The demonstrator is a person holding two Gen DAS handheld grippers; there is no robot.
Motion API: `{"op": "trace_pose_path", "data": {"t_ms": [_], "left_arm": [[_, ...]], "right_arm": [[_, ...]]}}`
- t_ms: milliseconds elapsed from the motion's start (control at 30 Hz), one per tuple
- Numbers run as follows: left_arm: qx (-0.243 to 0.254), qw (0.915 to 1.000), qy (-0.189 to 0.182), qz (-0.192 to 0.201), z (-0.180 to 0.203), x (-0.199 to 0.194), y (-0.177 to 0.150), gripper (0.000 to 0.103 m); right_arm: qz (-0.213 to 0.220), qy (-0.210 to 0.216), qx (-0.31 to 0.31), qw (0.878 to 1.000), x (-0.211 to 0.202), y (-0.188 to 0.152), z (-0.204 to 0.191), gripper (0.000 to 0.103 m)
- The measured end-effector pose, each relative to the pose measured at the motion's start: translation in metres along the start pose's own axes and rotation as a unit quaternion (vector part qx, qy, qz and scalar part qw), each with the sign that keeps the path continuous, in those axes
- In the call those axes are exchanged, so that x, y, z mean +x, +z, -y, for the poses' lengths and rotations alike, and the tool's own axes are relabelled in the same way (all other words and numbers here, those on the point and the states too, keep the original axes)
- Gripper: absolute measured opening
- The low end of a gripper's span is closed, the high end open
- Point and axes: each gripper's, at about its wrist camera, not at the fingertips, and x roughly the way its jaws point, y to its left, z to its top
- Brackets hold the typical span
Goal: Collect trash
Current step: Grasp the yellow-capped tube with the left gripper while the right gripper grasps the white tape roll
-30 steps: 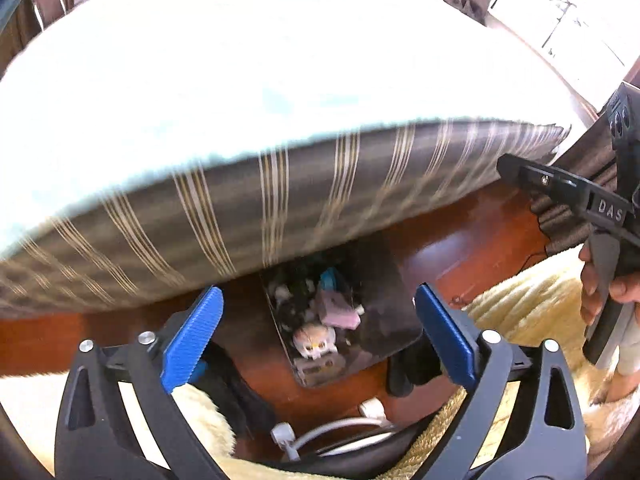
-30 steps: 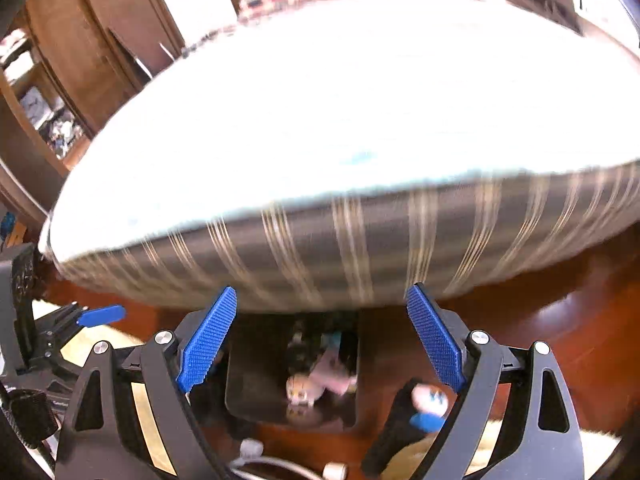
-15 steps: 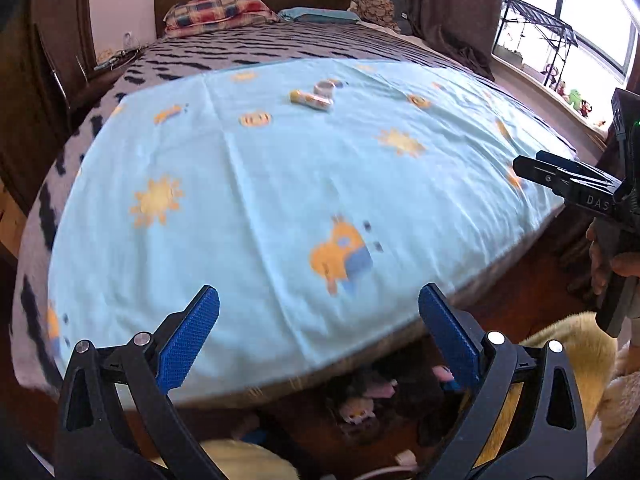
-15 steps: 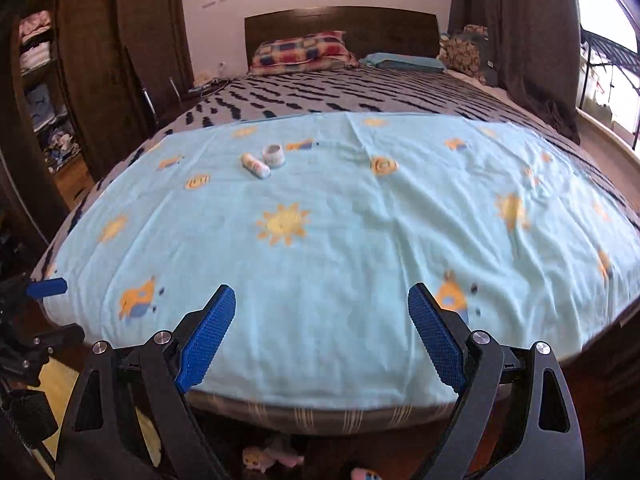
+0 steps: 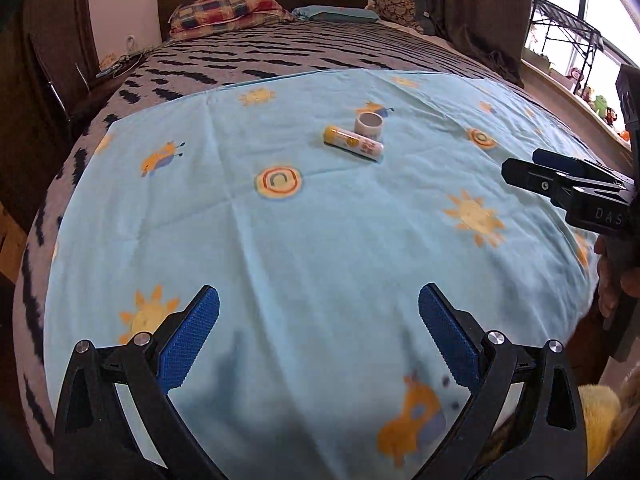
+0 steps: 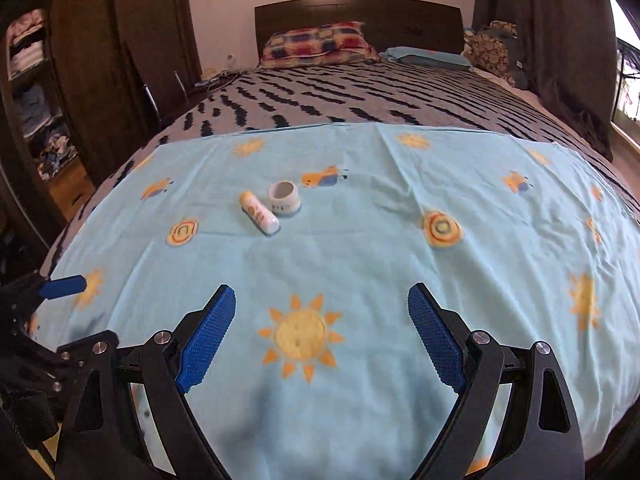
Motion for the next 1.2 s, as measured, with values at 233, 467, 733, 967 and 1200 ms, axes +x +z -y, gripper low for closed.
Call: {"op": "trace_pose_path", "data": {"t_ms": [233, 467, 733, 967, 1200], "left_arm": [[0.007, 0.9999, 0.001, -0.008, -0.001, 0.038, 0.031, 0.095], [-0.005, 0.9998, -0.007, -0.018, -0.007, 0.063, 0.049, 0.095], [-0.009, 0.9998, -0.009, -0.016, -0.011, 0.072, 0.06, 0.095], [-0.003, 0.9998, -0.014, -0.013, -0.001, 0.082, 0.07, 0.095], [-0.012, 0.9992, -0.034, -0.016, 0.02, 0.109, 0.088, 0.095]], "right_arm": [[-0.019, 0.023, 0.014, 0.999, 0.058, 0.033, -0.003, 0.088], [-0.051, 0.066, 0.03, 0.996, 0.111, 0.063, -0.012, 0.066], [-0.076, 0.069, 0.021, 0.995, 0.15, 0.073, -0.024, 0.051], [-0.055, 0.054, 0.022, 0.997, 0.142, 0.074, -0.006, 0.035], [-0.028, 0.029, 0.035, 0.999, 0.107, 0.068, 0.04, 0.035]]}}
